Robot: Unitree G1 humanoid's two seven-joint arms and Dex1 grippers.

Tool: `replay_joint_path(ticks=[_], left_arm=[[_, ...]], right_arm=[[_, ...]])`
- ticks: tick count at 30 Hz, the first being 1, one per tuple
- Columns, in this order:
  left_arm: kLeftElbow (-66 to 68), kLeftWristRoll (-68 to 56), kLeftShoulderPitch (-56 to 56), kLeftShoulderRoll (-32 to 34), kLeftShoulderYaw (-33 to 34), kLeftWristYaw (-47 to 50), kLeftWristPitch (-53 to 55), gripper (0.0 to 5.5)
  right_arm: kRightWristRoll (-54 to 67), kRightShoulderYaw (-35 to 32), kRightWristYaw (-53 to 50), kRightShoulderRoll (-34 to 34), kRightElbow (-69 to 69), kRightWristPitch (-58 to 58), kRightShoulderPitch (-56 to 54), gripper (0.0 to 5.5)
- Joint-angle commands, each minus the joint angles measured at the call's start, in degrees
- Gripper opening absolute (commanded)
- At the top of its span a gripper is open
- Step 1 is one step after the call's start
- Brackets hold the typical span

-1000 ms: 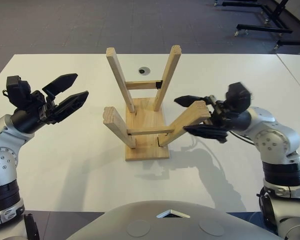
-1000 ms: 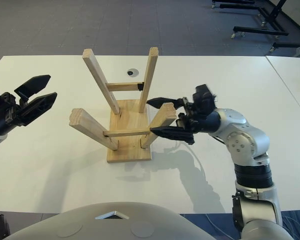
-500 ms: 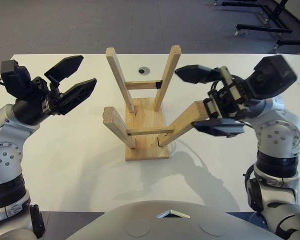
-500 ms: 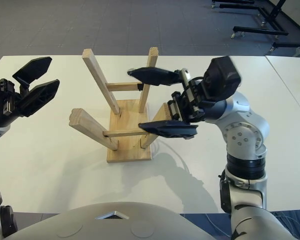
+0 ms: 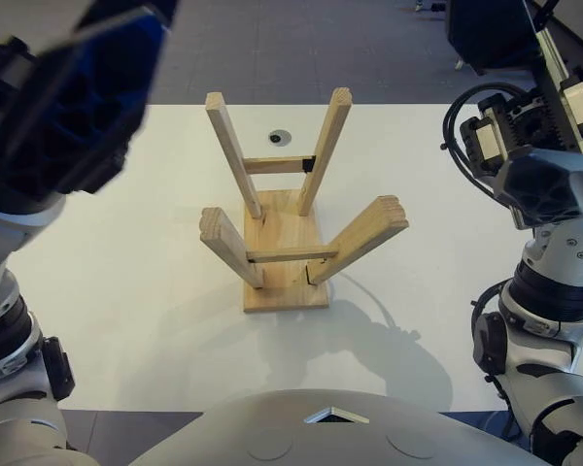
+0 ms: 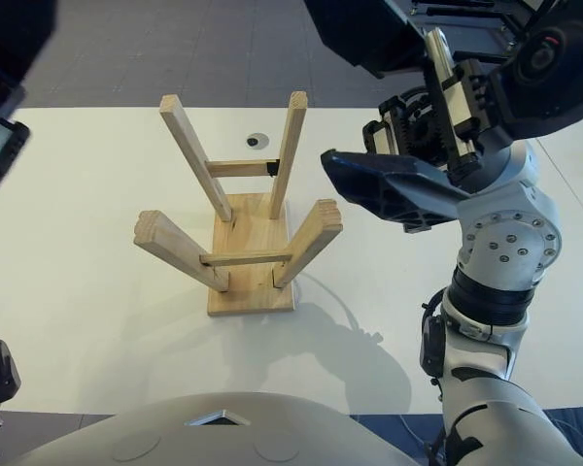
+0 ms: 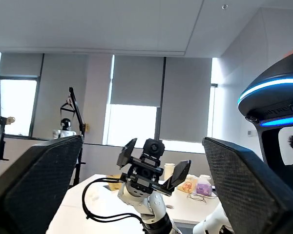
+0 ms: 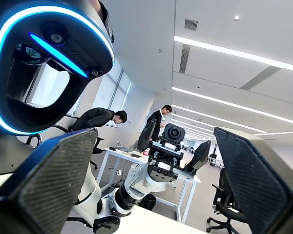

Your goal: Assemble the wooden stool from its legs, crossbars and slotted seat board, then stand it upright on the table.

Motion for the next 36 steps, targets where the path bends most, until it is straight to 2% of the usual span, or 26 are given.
replay_joint_path(ticks=[1, 5, 8, 17, 20, 24, 27, 30, 36], left_arm=[[-1.79, 5.59, 10.73, -0.48, -9.13, -0.03, 5.47, 4.49], [-0.32, 20.7, 30.01, -1.75, -19.65, -5.19, 8.1, 4.49], [2.7, 27.55, 33.3, -1.26, -22.66, -8.75, 6.53, 4.49], [3.39, 16.99, 21.38, -3.88, -14.55, -7.42, -1.08, 4.49], [2.63, 16.69, 20.65, -4.63, -10.9, -6.36, -3.4, 4.49], [0.82, 12.86, 20.83, -4.49, -1.88, -4.71, -6.2, 4.49], [1.98, 14.51, 18.98, -4.25, 0.51, -4.54, -6.67, 4.49], [2.45, 20.27, 18.81, -0.98, 1.32, -5.34, -5.08, 4.49], [-3.27, 35.49, 27.88, 7.68, -0.75, -11.27, 0.21, 4.49]], right_arm=[[1.23, 4.45, -0.27, -0.31, -0.69, 4.24, 5.38, 4.38], [-23.37, 25.49, 12.58, -7.08, 2.27, -0.16, 23.11, 4.38], [-23.97, 28.25, 12.92, -6.13, 3.59, -1.26, 26.07, 4.38], [-12.72, 21.93, 3.67, 2.39, 0.56, -4.43, 20.77, 4.38], [-6.75, 17.5, -1.88, 5.58, -0.6, -5.44, 17.77, 4.38], [2.9, 9.24, -10.99, 8.63, -0.17, -6.91, 11.6, 4.38], [6.79, 3.59, -14.92, 9.5, 2.35, -8.02, 9.09, 4.38], [4.11, -0.62, -14.0, 7.79, 7.38, -8.82, 8.6, 4.38], [-6.85, -1.95, -7.61, 6.06, 13.82, -10.82, 11.48, 4.38]])
